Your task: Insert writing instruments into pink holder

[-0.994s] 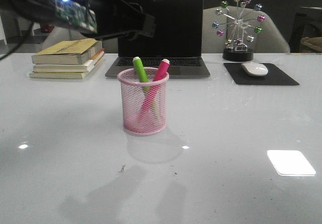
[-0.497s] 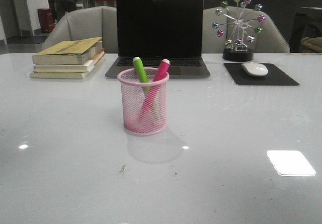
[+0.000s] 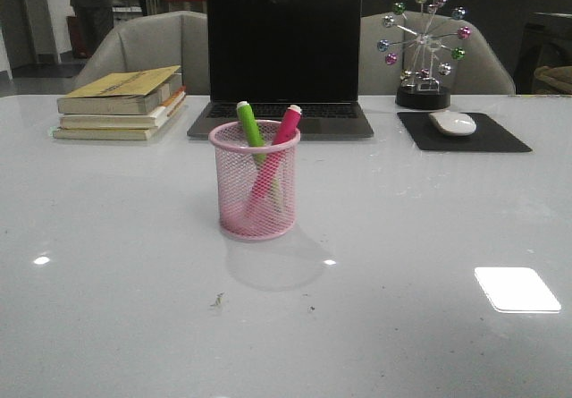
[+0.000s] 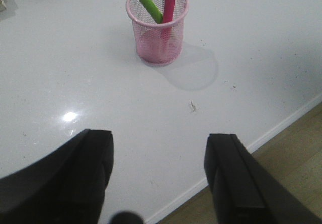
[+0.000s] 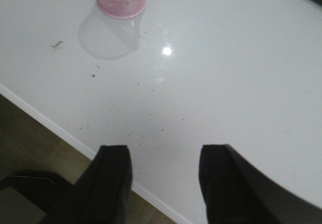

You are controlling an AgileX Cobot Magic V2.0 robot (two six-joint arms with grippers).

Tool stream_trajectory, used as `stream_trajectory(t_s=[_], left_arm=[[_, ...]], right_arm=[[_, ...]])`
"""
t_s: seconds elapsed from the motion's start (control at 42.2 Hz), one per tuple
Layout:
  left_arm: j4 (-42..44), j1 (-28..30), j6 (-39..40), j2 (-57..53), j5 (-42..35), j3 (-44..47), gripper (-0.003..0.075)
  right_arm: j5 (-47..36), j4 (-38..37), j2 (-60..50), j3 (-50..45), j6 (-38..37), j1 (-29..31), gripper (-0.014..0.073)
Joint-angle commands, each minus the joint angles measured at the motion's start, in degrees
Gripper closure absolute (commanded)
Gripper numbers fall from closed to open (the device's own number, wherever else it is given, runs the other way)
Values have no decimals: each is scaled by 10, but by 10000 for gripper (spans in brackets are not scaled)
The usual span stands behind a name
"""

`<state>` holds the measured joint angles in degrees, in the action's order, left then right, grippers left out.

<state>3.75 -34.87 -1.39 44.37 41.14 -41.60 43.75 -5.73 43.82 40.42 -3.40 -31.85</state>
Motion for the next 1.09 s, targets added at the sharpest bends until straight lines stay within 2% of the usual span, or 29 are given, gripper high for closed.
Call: stream_trajectory(t_s=[0.0, 0.237, 0.355, 0.521, 0.663, 0.71, 1.065], left_arm=[[-6, -3, 1, -23, -39, 5, 263], [-6, -3, 1, -28, -40, 14, 277], [-6, -3, 1, -28, -40, 14, 381], [-6, -3, 1, -28, -40, 14, 547], [-6, -3, 1, -28, -40, 14, 631], [-6, -3, 1, -28, -40, 14, 628], [-6, -3, 1, -28, -40, 14, 629]], right_arm=[[-44, -1, 1, 15, 2, 2, 159], [-61, 7, 1, 15, 2, 2, 159], [-66, 7, 1, 15, 2, 2, 177], [-73, 10, 1, 15, 2, 2, 370], [-74, 11, 1, 15, 2, 2, 515], [-74, 11, 1, 15, 2, 2, 543], [-74, 11, 1, 15, 2, 2, 536]])
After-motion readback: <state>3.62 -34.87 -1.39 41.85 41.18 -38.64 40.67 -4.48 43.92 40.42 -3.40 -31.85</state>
